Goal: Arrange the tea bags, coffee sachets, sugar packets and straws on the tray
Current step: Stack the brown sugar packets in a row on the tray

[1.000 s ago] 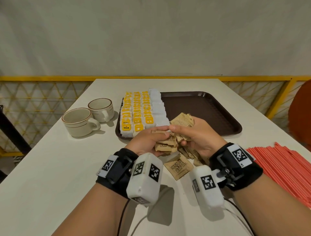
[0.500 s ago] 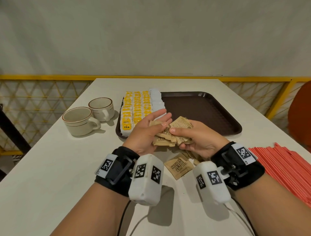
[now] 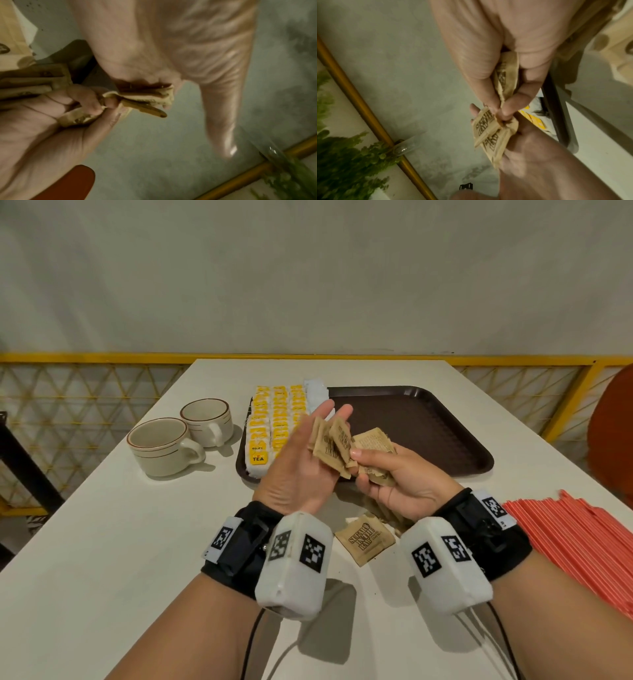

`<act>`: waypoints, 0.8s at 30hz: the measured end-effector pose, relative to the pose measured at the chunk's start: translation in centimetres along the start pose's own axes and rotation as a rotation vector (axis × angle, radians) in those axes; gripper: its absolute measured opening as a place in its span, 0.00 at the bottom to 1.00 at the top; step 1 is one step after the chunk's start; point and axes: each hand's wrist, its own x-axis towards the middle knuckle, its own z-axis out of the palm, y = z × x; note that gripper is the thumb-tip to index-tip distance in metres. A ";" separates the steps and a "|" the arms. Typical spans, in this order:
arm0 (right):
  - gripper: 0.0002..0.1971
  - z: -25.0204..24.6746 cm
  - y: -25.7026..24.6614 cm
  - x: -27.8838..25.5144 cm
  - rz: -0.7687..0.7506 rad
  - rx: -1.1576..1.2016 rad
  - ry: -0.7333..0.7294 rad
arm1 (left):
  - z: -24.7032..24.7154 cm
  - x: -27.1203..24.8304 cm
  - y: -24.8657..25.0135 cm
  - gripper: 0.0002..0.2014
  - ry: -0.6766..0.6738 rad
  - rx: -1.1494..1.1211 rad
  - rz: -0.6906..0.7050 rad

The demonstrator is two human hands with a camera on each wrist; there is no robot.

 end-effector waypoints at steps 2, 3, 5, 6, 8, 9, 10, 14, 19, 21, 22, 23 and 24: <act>0.08 0.0 0.0 -0.1 0.004 0.036 -0.021 | 0.0 0.1 -0.7 0.47 -0.012 0.139 0.027; 0.09 0.1 0.1 -0.1 0.004 0.034 -0.033 | 0.1 0.2 -1.1 0.42 0.004 0.189 0.040; 0.10 0.2 0.4 -0.1 0.003 -0.003 -0.044 | 0.6 0.1 -1.7 0.28 0.057 0.219 0.081; 0.09 0.3 0.5 -0.1 0.003 -0.022 -0.047 | 0.6 0.1 -1.8 0.23 0.074 0.205 0.095; 0.09 0.4 0.6 -0.1 0.000 -0.050 -0.047 | 0.6 0.2 -1.9 0.18 0.107 0.146 0.101; 0.09 0.4 0.7 -0.1 -0.004 -0.067 -0.049 | 0.5 0.4 -1.8 0.16 0.122 0.108 0.100; 0.10 0.4 0.7 -0.1 -0.007 -0.087 -0.052 | 0.5 0.5 -1.7 0.15 0.139 0.071 0.106; 0.11 0.4 0.9 -0.2 -0.020 -0.152 -0.043 | 0.2 0.8 -1.4 0.17 0.238 -0.012 0.172; 0.06 0.7 0.3 -0.3 0.018 -0.065 -0.006 | -0.8 1.2 -0.8 0.22 0.384 -0.072 0.101; 0.09 0.7 -0.1 -0.4 0.063 0.058 -0.018 | -0.9 1.3 -0.6 0.22 0.411 -0.067 0.047; 0.10 0.6 -0.2 -0.5 0.067 0.107 -0.023 | -1.0 1.4 -0.6 0.22 0.415 -0.067 0.029; 0.11 0.5 -0.2 -0.4 0.056 0.134 -0.028 | -1.0 1.4 -0.6 0.21 0.417 -0.065 0.019; 0.12 0.5 -0.3 -0.4 0.034 0.141 -0.036 | -1.1 1.4 -0.5 0.18 0.416 -0.062 0.014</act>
